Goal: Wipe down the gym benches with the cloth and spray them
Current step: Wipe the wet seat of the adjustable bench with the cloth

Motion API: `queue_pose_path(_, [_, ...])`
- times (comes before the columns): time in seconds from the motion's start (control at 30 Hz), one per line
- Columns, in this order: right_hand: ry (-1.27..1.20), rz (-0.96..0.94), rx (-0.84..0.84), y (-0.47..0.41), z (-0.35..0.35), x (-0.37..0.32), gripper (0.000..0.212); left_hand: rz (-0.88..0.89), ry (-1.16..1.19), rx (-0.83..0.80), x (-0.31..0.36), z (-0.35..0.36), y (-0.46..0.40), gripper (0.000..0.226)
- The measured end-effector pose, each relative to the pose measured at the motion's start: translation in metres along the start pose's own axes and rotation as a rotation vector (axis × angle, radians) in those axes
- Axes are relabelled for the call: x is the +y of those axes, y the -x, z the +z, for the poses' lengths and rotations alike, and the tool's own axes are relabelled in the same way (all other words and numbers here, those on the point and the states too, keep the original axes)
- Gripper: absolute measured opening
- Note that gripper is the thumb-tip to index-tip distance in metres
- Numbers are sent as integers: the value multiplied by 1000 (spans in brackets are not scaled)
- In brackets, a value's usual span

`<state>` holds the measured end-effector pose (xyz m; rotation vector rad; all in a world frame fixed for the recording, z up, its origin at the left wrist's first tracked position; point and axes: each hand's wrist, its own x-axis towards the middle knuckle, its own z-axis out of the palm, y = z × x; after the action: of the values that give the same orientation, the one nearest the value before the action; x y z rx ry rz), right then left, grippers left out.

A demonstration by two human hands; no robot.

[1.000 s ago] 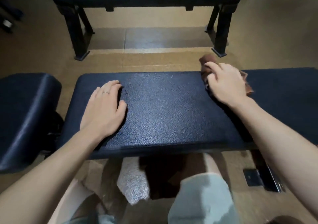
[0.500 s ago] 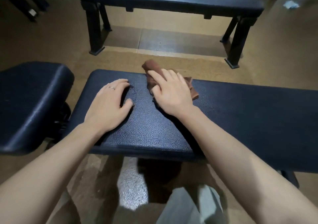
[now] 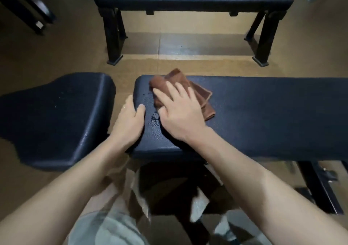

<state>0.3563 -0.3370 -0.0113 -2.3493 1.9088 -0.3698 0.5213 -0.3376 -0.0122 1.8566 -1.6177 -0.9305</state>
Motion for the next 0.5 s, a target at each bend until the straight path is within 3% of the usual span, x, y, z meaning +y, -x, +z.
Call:
queue_pose_path(0.23, [-43,65,-28,99,-17,-31,62,-14,2,-44,3,-2,5,55])
queue_pose_path(0.5, [-19,288,-96,-30,-3,-27,58,-3,5,-62,3,-3,8,62])
